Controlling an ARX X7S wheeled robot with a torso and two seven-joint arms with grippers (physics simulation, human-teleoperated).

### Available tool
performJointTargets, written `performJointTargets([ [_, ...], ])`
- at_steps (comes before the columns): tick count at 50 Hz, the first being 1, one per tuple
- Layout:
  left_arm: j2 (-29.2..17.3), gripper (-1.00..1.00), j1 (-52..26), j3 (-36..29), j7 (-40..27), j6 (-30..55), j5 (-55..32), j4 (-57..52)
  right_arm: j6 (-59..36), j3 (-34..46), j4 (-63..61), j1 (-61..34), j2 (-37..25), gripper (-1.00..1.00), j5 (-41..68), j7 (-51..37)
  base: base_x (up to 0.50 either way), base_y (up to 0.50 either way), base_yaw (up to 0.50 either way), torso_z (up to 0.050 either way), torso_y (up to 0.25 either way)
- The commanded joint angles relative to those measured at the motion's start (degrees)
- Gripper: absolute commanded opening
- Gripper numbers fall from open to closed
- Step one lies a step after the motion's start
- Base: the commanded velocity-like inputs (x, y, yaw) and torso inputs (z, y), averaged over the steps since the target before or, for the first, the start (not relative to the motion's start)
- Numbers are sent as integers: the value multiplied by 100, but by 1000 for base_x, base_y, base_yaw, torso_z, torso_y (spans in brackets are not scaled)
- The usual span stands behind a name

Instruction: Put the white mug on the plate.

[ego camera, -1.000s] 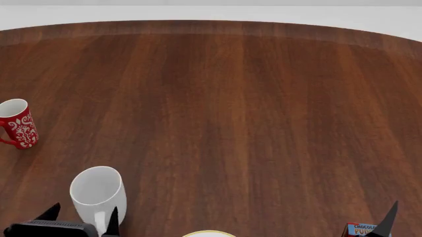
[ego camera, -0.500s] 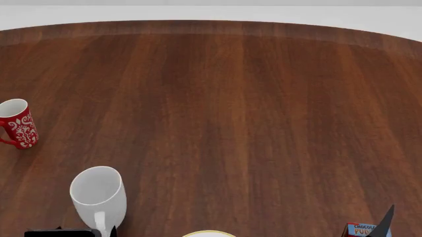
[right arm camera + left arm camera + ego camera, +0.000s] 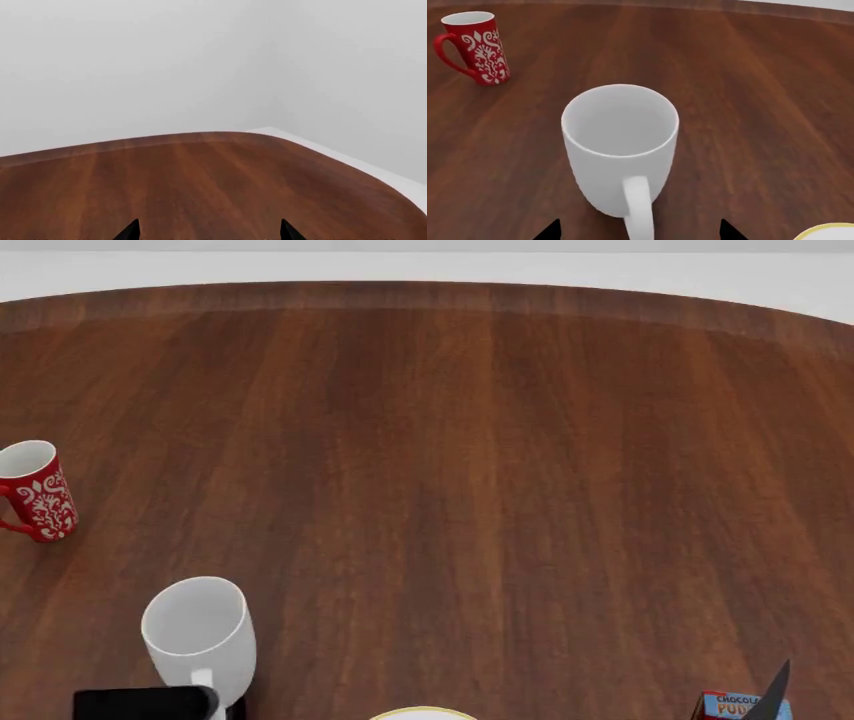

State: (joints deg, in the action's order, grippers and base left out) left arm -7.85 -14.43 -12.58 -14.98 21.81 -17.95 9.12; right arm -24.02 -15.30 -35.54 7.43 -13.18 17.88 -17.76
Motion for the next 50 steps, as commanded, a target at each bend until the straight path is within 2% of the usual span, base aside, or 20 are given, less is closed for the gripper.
performJointTargets([
  [1,21,100,-273,-56,50,18,-47,346,56,40,69,3,-10,100,17,-9,0,0,0,0,0],
  [22,52,100,-629,-137,180,6,-152,985,171,76,170,36,-37,100,59,-15,0,0,0,0,0],
  [50,159,100,-1261,-150,406,-260,-273,2363,180,208,199,-28,-100,100,105,-38,0,0,0,0,0],
])
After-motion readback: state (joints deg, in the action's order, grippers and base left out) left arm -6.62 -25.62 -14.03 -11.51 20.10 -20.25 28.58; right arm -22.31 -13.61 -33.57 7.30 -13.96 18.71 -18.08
